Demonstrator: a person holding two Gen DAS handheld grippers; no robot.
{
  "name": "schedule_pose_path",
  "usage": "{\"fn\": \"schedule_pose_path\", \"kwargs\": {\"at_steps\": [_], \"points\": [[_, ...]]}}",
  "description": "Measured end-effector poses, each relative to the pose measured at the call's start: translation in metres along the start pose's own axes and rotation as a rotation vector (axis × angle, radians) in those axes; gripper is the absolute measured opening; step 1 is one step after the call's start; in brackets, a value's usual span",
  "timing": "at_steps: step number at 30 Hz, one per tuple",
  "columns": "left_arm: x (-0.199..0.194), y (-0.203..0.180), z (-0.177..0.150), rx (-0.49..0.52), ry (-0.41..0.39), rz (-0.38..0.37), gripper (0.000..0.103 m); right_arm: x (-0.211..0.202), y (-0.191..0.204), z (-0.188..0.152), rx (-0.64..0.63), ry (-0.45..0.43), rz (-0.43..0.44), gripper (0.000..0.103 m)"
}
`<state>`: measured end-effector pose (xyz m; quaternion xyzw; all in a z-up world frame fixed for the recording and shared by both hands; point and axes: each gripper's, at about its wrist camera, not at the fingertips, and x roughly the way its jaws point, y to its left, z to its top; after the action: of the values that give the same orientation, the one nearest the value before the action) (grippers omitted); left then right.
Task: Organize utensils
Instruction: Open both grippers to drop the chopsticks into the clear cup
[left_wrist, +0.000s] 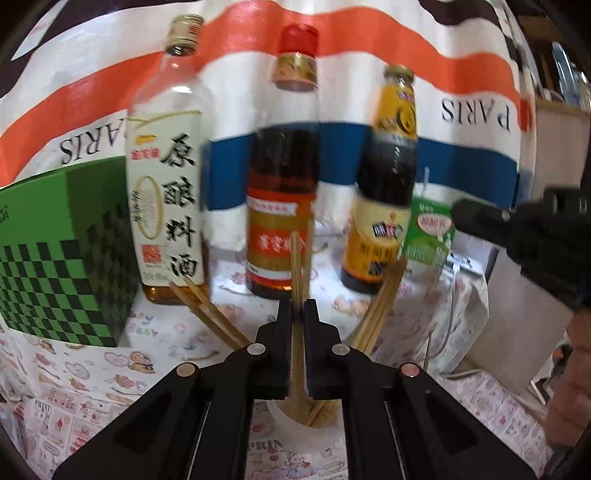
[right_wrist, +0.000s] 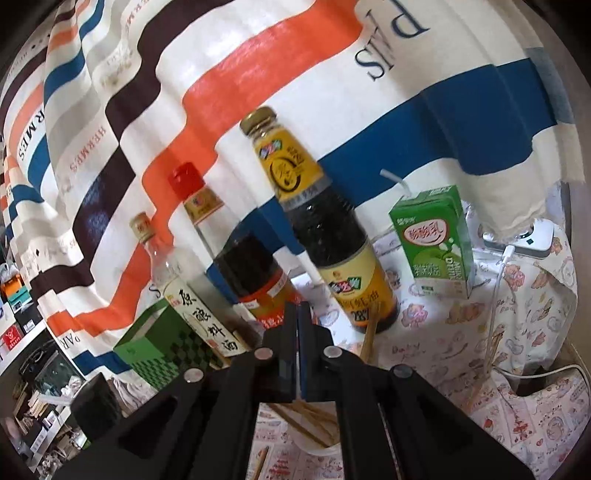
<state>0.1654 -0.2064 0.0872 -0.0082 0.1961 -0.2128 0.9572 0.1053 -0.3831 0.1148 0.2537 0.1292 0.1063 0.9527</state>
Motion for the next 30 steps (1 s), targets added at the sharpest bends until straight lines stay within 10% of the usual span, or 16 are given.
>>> {"fn": "schedule_pose_path", "kwargs": {"at_steps": [9,30], "points": [[-0.033,0.022,0.002,-0.044,-0.057,0.028,0.035,0.003,-0.001,0.000,-0.009,0.023,-0.049,0.028],[-0.167,0.089,-0.058,-0.091,-0.214,0.239,0.086,-0.020,0.055,-0.023,-0.161,0.100,-0.008,0.049]]}}
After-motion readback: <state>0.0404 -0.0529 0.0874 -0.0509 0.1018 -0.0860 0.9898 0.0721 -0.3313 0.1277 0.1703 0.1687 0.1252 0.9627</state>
